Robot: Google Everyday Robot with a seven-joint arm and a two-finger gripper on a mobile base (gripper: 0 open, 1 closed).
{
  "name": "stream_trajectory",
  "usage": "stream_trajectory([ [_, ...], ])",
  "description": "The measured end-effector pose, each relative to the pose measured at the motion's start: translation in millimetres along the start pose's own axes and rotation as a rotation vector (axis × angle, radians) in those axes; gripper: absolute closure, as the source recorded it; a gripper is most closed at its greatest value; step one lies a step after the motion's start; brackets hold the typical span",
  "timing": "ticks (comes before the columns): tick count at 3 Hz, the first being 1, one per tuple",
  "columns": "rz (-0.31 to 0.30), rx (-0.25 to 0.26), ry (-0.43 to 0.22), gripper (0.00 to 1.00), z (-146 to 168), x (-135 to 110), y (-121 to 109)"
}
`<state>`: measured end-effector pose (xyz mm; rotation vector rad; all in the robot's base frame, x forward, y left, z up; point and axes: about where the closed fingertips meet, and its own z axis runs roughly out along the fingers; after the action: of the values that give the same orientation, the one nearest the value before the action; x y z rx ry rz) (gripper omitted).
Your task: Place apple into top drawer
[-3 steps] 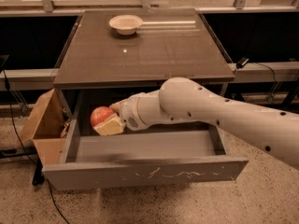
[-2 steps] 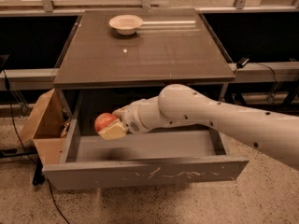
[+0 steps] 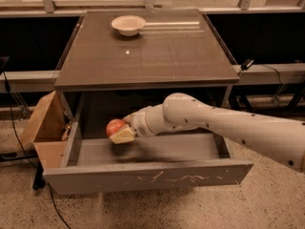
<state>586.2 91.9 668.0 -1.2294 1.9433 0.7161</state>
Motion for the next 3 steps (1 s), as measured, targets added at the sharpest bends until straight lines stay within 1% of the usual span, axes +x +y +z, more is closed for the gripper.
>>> stream_trajectory([
  [1, 0.020, -0.003, -0.006, 0.60, 13, 19, -17],
  [2, 0.032, -0.008, -0.010, 0.37, 21, 31, -26],
  [3, 0.025, -0.002, -0.012, 0.07, 17, 32, -29],
])
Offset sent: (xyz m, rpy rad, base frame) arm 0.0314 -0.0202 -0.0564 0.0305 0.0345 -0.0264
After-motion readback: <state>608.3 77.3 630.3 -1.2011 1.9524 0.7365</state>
